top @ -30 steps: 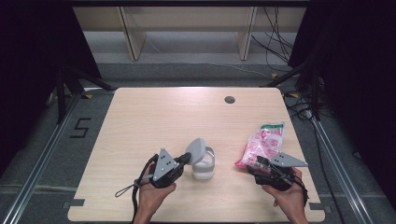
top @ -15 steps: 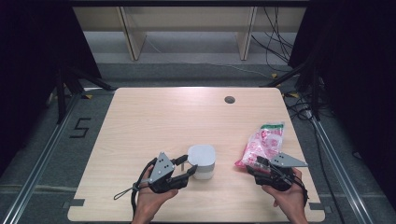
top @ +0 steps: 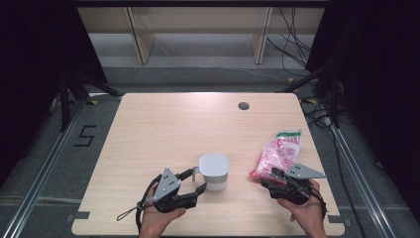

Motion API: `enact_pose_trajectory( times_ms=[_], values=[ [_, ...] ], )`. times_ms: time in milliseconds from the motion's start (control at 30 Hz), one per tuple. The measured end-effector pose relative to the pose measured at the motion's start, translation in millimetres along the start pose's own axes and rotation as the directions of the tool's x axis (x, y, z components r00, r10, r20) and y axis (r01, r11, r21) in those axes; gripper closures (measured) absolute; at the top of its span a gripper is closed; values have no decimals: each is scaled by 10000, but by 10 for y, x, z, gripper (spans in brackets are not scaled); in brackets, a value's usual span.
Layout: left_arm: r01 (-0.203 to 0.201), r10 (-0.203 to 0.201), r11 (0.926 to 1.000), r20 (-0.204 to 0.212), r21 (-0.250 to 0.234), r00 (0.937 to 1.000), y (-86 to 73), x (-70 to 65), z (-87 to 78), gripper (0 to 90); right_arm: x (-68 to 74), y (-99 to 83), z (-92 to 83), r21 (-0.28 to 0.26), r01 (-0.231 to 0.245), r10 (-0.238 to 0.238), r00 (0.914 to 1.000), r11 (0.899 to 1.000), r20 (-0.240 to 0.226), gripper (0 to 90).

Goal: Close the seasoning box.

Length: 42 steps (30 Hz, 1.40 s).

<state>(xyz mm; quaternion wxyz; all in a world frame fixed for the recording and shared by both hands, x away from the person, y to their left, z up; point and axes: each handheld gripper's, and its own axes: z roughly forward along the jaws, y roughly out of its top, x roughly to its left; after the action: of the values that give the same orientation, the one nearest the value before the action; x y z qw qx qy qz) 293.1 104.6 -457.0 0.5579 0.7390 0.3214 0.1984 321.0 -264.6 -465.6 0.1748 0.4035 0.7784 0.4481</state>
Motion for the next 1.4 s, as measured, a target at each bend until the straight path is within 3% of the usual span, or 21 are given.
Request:
enact_pose_trajectory(
  times_ms=[33,100,267,300,333,400,433,600,667,800,833,867,900,933,967,1033,1100,1167,1233,1333,1400],
  values=[
    [-192,192,9998,39,-3,9998,-7,11,-2,347,-19,-1,9,-113,394,-393,9992,9992,86,396],
    [195,-195,9998,1,-41,9998,-39,-13,-2,344,-9,-3,3,-78,401,-400,9992,9992,79,394],
    [157,-156,9998,-81,97,9998,-85,-47,12,340,6,-18,8,-49,337,-337,9994,9994,-78,391],
    [120,-120,9999,-23,26,9999,-98,-54,29,337,36,-26,-1,20,13,-13,10000,10000,-95,391],
    [-118,118,9999,-21,56,9999,-107,-60,38,336,16,-27,0,-30,317,-317,9995,9995,-59,391],
    [-364,364,9992,6,142,9993,-127,-67,49,333,12,-37,-8,67,343,-342,9994,9994,-97,391],
    [-21,22,9998,-52,210,10000,-152,-103,56,329,16,-45,-3,-9,257,-258,9995,9997,-172,391],
    [137,-138,9998,76,169,9999,-227,-135,85,312,26,-71,-17,107,319,-319,9995,9994,-34,390],
    [11,-11,9994,3,340,10000,-246,-136,74,308,50,-78,-24,112,57,-56,9999,9999,-101,390],
    [56,-52,9993,-86,378,9999,-294,-152,73,302,34,-84,-28,35,338,-337,9992,9994,-211,388],
    [-290,292,9987,-34,408,9996,-298,-138,75,301,32,-84,-32,76,405,-403,9989,9992,-226,389],
    [-238,238,9994,20,266,9997,-319,-145,91,299,48,-90,-43,102,259,-258,9996,9996,-118,389],
    [76,-72,9990,-83,437,9999,-328,-171,78,298,58,-97,-38,70,126,-124,9997,9999,-233,388],
    [57,-54,9991,-69,417,10000,-341,-176,79,298,60,-96,-49,203,127,-123,9997,9997,-218,388],
    [-249,249,9987,3,434,9997,-341,-159,78,296,44,-101,-37,76,308,-306,9993,9995,-235,387],
    [85,-80,9991,-110,422,9999,-357,-179,76,295,61,-110,-36,93,222,-220,9995,9997,-243,386],
    [123,-119,9994,-137,314,9998,-369,-183,83,293,58,-115,-33,88,389,-387,9989,9992,-282,385],
    [82,-76,9993,-172,355,9998,-379,-195,90,289,93,-124,-43,291,37,-29,9996,9996,-284,384],
    [-27,34,9989,-156,458,9999,-388,-198,82,288,61,-124,-35,173,526,-522,9983,9985,-241,383],
    [18,-11,9994,-225,340,9997,-424,-223,90,288,93,-136,-36,155,234,-228,9990,9996,-384,383],
    [-307,317,9986,-233,430,9992,-445,-216,89,288,78,-142,-37,86,374,-370,9984,9993,-436,380]
  ],
)
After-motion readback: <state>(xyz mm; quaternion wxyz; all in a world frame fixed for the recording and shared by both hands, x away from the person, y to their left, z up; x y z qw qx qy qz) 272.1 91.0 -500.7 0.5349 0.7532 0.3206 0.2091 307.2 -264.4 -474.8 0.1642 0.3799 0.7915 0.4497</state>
